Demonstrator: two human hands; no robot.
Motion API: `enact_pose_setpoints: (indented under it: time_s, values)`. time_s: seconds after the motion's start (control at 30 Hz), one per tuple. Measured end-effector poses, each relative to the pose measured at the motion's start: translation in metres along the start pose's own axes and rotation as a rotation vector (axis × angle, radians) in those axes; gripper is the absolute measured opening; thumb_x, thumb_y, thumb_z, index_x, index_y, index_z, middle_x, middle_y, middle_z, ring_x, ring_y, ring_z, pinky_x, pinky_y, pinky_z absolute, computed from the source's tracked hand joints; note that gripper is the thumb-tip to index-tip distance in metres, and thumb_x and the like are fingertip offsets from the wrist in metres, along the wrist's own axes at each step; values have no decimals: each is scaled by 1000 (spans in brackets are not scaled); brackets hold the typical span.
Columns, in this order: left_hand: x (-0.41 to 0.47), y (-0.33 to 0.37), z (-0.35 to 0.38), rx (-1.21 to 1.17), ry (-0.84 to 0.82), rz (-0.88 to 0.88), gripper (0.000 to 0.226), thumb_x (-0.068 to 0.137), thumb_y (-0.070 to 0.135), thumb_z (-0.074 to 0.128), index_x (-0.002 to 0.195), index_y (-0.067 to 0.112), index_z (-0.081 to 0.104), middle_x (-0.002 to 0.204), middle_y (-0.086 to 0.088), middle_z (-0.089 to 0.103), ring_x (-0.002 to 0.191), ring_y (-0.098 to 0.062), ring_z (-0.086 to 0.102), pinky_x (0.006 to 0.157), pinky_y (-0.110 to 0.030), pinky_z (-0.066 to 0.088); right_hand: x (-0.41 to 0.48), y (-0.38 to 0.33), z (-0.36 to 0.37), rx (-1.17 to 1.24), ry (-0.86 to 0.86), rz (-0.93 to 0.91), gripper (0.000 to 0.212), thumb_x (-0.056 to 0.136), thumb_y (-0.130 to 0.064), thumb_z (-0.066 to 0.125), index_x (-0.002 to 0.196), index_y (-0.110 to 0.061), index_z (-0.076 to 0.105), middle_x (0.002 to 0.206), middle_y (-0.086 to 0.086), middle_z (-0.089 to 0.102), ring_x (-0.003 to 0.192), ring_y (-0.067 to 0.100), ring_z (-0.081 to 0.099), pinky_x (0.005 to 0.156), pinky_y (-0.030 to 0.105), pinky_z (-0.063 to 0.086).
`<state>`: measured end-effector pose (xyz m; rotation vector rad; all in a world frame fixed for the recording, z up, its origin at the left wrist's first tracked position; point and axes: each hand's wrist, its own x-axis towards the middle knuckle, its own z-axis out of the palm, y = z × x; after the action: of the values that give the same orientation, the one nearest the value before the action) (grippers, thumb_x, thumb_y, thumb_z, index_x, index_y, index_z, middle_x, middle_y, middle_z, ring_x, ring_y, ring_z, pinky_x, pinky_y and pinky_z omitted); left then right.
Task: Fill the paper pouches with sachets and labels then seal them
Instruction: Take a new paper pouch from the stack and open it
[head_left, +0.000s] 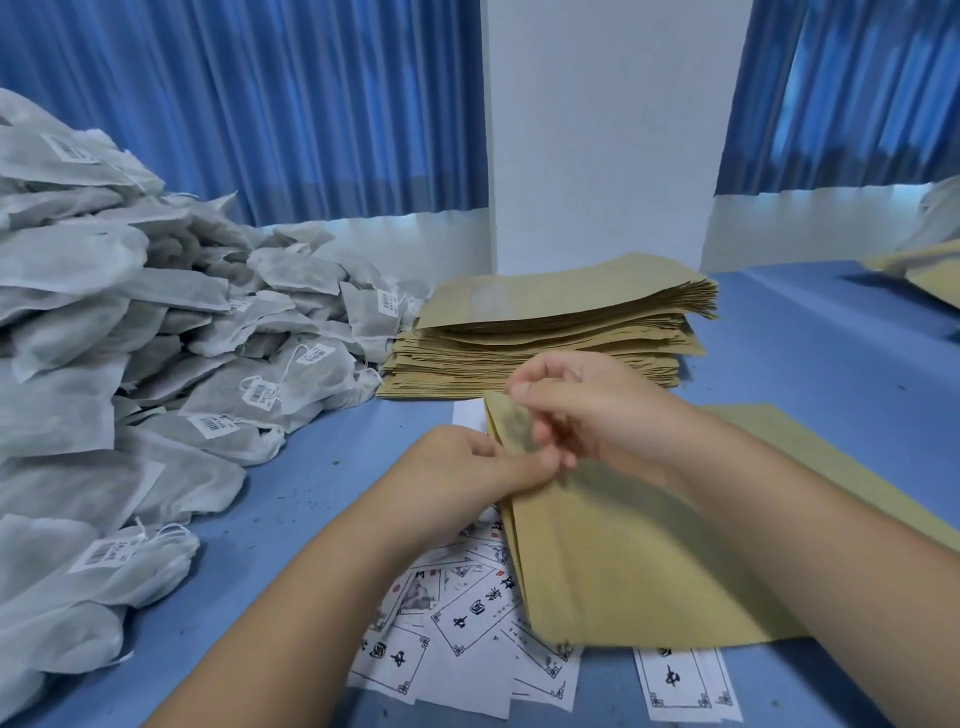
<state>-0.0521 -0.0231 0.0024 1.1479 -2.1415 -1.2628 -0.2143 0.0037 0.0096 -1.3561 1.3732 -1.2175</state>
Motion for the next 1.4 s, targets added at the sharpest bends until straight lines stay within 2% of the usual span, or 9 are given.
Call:
enact_pose_setpoints:
  time_s: [0.13, 0.3, 0.43, 0.53, 0.67, 0.9, 1.03, 1.23, 1.4]
  values:
    - [1, -3, 5, 87, 93, -73, 31, 78, 20, 69, 54, 15, 49, 40, 6, 36, 34, -12, 29, 36, -12, 22, -8, 10, -27, -114, 252, -51, 13, 93, -24, 60, 80, -22, 63, 55, -2, 61, 46, 14, 55, 41, 21, 39]
    - [5, -8, 8, 239, 239, 51, 24, 79, 21, 71, 61, 9, 61, 52, 5, 46, 48, -11, 39, 44, -18, 31, -12, 38, -67, -106, 582, 1, 23, 94, -30, 55, 77, -19, 64, 52, -4, 56, 41, 11, 45, 39, 18, 35]
    - [4, -4, 11, 240, 341, 120, 18, 81, 25, 74, 67, 14, 69, 51, 10, 55, 44, -4, 47, 42, -10, 36, -5, 58, -69, -114, 658, 18, 31, 95, -39, 51, 74, -20, 64, 48, -8, 53, 39, 9, 42, 48, 27, 34]
    - [5, -3, 11, 196, 306, 67, 35, 82, 24, 70, 56, 12, 51, 51, 4, 47, 44, -10, 39, 45, -16, 32, -3, 62, -68, -145, 658, 11, 35, 94, -45, 49, 71, -24, 65, 48, -8, 54, 40, 8, 43, 52, 29, 35]
    - [6, -2, 7, -310, 152, -109, 23, 86, 7, 60, 64, 7, 52, 66, -11, 50, 62, -22, 46, 64, -34, 39, -4, 66, -71, -185, 643, -3, 37, 94, -49, 47, 71, -26, 65, 47, -7, 54, 38, 7, 43, 53, 29, 36]
    - [4, 6, 9, -958, -84, -159, 12, 94, 1, 45, 89, -2, 56, 78, -14, 67, 64, -24, 69, 55, -32, 58, -8, 66, -80, -257, 686, -11, 35, 95, -46, 48, 79, -20, 66, 53, -6, 55, 48, 9, 47, 58, 28, 38]
    - [5, 3, 12, -901, -59, -25, 23, 95, 7, 50, 72, 10, 51, 68, -8, 61, 57, -18, 61, 56, -29, 55, -12, 44, -63, -370, 574, -119, 24, 91, -43, 55, 76, -27, 62, 64, -9, 62, 58, 5, 52, 63, 28, 41]
    - [2, 8, 15, -919, -128, 105, 6, 84, 16, 58, 83, 12, 53, 76, -9, 57, 72, -20, 56, 72, -35, 47, -10, -24, -12, -504, 269, -168, 25, 81, -52, 61, 83, -27, 64, 50, -20, 56, 44, -5, 48, 54, 24, 35]
    - [1, 6, 16, -896, -243, 218, 42, 83, 17, 60, 125, 13, 55, 113, -11, 67, 106, -24, 64, 97, -43, 49, -6, -67, 14, -830, 212, -114, 29, 80, -51, 60, 83, -23, 66, 74, -9, 65, 72, 7, 59, 63, 28, 46]
